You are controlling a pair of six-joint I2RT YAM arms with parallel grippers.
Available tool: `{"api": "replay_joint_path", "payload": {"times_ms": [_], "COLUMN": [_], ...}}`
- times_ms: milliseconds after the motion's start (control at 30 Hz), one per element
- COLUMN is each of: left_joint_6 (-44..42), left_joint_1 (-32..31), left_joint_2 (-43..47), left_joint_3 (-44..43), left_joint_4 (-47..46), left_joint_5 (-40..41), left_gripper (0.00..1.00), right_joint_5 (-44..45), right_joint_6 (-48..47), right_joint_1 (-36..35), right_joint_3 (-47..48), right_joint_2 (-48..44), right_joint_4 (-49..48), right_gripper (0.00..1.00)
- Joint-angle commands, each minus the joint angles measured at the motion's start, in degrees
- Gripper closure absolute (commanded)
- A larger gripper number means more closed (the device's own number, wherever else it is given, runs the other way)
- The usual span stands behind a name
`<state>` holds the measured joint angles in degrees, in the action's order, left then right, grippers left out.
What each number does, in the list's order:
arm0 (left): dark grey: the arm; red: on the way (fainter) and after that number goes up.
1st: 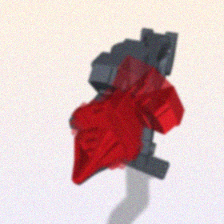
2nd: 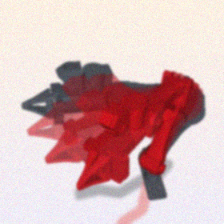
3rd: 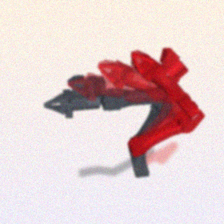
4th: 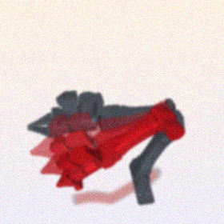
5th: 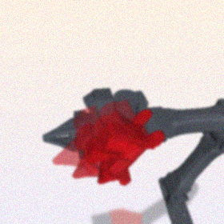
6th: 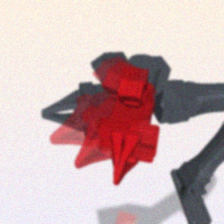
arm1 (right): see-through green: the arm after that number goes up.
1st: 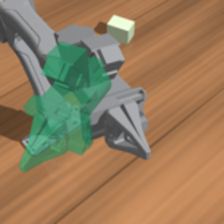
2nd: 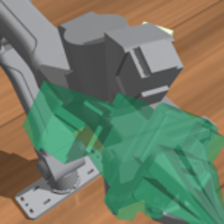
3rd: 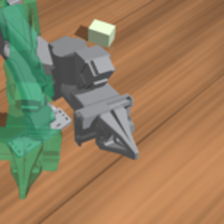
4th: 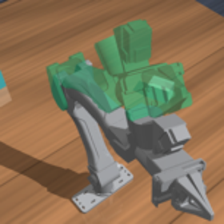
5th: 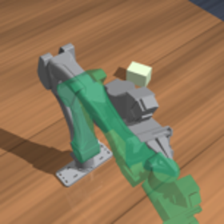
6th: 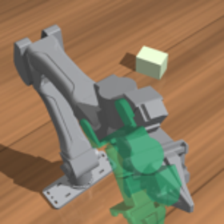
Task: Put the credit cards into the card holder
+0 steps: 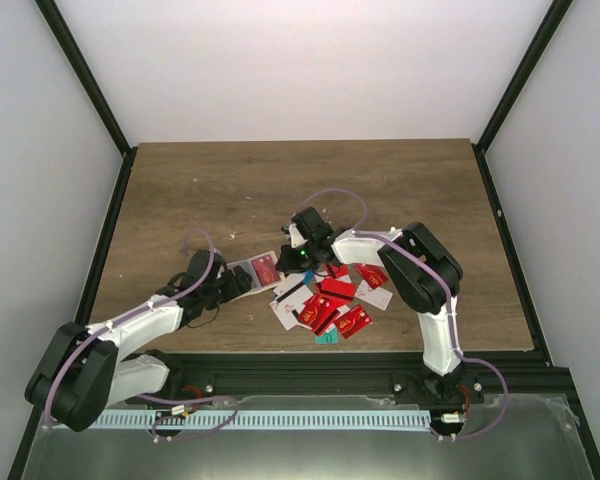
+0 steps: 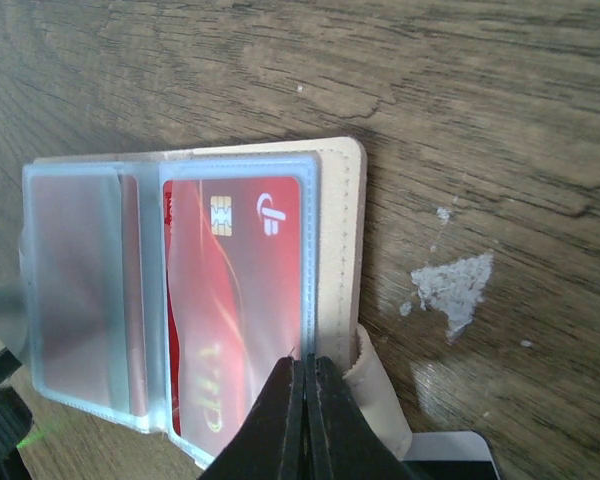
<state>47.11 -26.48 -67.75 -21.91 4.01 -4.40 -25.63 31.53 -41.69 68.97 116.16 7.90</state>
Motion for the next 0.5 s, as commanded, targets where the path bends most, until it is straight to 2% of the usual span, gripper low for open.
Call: {"api": "replay_joint_path", "payload": {"times_ms": [0,467], "left_joint_6": [-0.09,-0.96], "left_joint_1": [-0.39,-2.64], "left_joint_2": [3.14,2.48], "left_joint_3": [-0.87,-6.26], "left_joint_4": [3.63,5.6], "left_joint_5": [-4.76,-6.22], "left_gripper": [0.13,0.18], "right_joint_5": [3.97,4.13], "right_joint_6": [-0.65,-0.36], "right_joint_1": [-0.08,-0.06], "right_joint_3": [-2.83,-1.95], "right_joint_2": [3.9,4.64], "right_joint_4": [7.26,7.65], "right_gripper": [0.99,0.99]}}
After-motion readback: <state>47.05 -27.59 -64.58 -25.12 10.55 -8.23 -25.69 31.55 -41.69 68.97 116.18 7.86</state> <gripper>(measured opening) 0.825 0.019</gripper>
